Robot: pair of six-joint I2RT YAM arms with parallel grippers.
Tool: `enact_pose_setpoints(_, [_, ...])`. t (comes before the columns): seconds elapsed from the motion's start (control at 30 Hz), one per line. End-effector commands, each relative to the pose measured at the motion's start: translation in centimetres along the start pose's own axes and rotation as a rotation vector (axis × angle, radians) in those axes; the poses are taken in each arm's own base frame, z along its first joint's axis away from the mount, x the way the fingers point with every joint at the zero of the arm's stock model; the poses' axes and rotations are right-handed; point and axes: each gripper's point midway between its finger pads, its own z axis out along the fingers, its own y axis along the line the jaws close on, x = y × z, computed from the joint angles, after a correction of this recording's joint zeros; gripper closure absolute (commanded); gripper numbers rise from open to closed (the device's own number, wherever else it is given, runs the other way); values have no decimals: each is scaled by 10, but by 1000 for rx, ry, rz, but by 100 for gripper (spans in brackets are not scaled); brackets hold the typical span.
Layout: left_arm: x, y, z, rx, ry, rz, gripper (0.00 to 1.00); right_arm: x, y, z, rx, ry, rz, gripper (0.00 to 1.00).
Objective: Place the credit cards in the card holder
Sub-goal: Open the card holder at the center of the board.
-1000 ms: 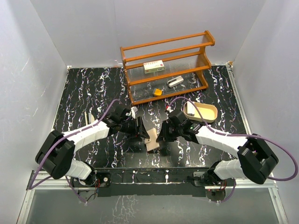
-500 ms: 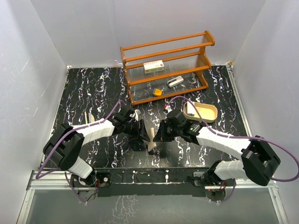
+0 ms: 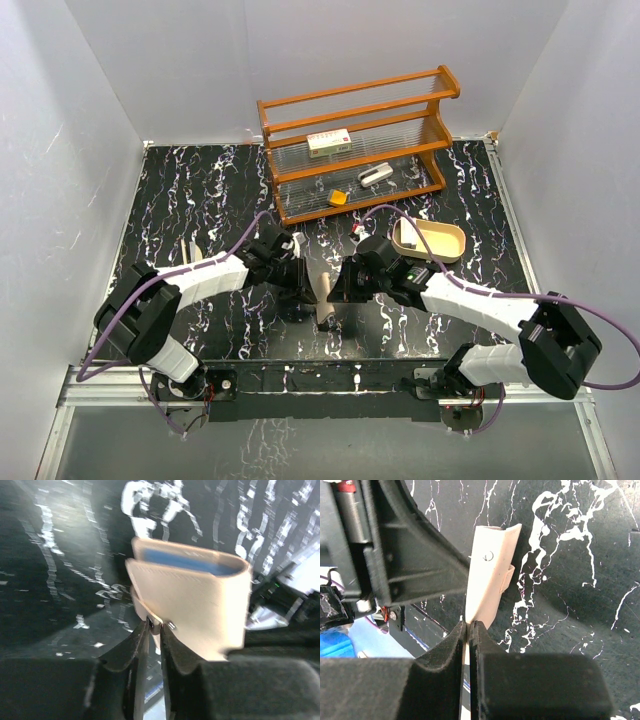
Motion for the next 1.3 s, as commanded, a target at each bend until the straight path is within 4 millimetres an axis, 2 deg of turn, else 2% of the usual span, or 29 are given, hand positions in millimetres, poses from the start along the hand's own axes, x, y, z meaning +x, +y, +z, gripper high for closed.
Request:
enact_pose_setpoints(0.0, [2, 32, -3, -153, -8, 12, 90, -24, 31, -11, -106, -97, -36, 100])
enact_pose_setpoints(0.1, [2, 34, -4, -167, -8, 21, 100, -21, 29, -10, -105, -88, -40, 100])
enact_pose_setpoints(0.23, [-3, 38, -13, -224, -9, 62, 100, -18, 27, -13, -102, -85, -45, 100])
enact_pose_setpoints(0.4, [-10, 28, -26, -226, -32, 95, 100, -6, 4, -9, -41, -74, -36, 99])
enact_pose_setpoints(0.5, [-10, 22, -33, -205, -47, 98, 100, 0, -8, -2, -11, -67, -26, 92])
enact_pose_setpoints(0.7, [-9, 21, -48, -218, -86, 112, 100, -11, -24, -2, 139, -61, -52, 61])
enact_pose_setpoints(0.77, [-9, 16, -51, -193, -92, 119, 100, -14, -21, -3, 157, -42, -62, 56])
enact_pose_setpoints(0.93, [-12, -23, -66, -36, -127, 138, 100, -16, -2, -2, 123, -15, -39, 52])
enact_pose_setpoints(1.07, [-18, -44, -79, 34, -172, 127, 100, -20, 14, -1, 71, -33, -5, 46])
enact_pose_setpoints(1.13, [-19, -52, -82, 67, -181, 126, 100, -18, 19, 2, 51, -34, 7, 42])
enact_pose_setpoints(1.27, [-21, -57, -82, 83, -182, 114, 100, -11, 21, 10, 31, -5, 11, 41])
